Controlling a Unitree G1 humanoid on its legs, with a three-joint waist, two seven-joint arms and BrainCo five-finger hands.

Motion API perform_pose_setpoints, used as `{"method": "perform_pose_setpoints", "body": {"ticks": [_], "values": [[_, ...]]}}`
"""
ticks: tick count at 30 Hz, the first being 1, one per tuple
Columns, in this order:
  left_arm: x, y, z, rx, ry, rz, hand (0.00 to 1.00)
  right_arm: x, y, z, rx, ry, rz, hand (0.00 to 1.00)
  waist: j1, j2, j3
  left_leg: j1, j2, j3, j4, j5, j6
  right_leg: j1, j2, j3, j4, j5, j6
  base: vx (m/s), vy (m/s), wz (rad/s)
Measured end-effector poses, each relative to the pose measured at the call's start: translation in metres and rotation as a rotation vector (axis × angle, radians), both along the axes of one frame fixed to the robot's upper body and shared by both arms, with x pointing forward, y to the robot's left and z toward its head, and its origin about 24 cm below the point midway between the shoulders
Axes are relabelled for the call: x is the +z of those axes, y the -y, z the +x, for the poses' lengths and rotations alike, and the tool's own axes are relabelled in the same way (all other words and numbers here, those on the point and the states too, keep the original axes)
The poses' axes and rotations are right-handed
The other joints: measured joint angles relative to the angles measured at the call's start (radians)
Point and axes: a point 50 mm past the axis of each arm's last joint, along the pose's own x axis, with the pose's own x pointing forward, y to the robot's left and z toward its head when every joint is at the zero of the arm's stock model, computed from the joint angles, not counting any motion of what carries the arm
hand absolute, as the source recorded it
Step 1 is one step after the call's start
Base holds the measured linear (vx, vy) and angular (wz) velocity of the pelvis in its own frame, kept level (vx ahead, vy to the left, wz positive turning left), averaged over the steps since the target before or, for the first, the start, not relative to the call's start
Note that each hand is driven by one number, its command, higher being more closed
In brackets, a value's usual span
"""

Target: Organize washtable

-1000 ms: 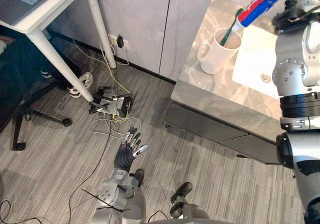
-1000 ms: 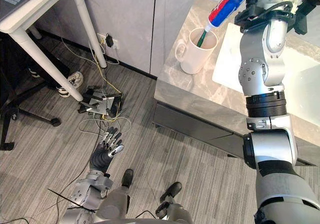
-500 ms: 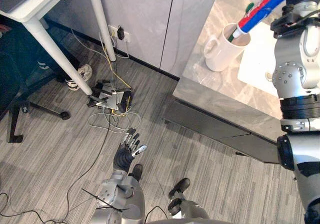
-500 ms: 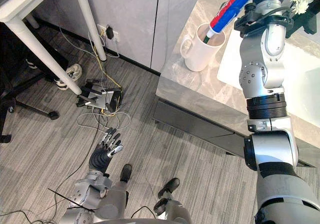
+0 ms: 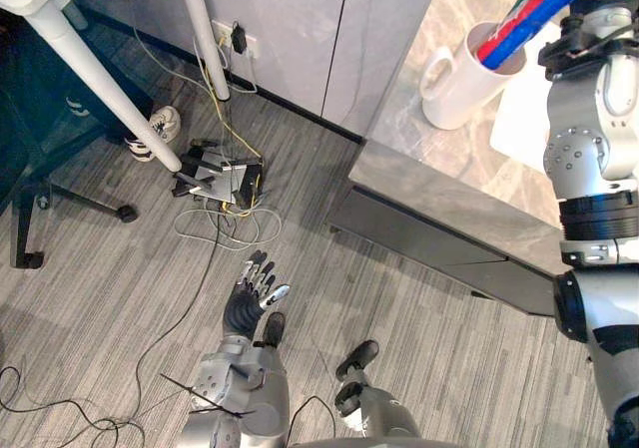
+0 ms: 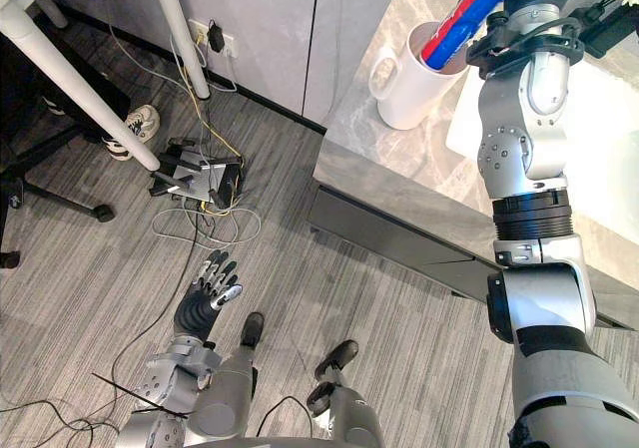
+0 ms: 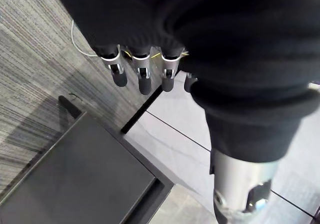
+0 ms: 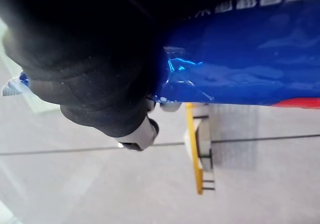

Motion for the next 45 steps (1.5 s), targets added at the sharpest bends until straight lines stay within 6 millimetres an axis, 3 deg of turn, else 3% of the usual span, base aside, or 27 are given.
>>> {"method": "perform_pose_setpoints", "body": {"ticks": [13, 14, 45], "values": [[0.003, 0.0, 0.001, 0.0, 0.012, -0.001, 0.0, -0.001, -0.002, 0.001, -0.004, 0.0, -0.007, 1.0, 0.0, 0.004, 0.014, -0.027, -0.001, -0.003, 0.017, -0.001, -0.002, -0.016, 0.0, 0.0, 0.0, 0.0, 0.0, 0.0, 0.003, 0.0], [0.003, 0.0, 0.001, 0.001, 0.012, -0.001, 0.0, -0.001, -0.002, 0.001, -0.005, 0.0, -0.008, 0.0, 0.0, 0.004, 0.014, -0.027, -0.001, -0.003, 0.018, -0.001, -0.002, -0.016, 0.0, 0.0, 0.0, 0.0, 0.0, 0.0, 0.0, 0.0], [0.011, 0.002, 0.008, 0.003, 0.05, -0.001, 0.0, 0.015, -0.003, -0.004, -0.018, 0.051, 0.051, 0.0, -0.002, 0.006, 0.031, 0.007, 0.0, 0.021, 0.022, -0.002, -0.002, 0.005, -0.001, 0.028, 0.0, -0.002, -0.004, 0.0, 0.003, -0.02]]}}
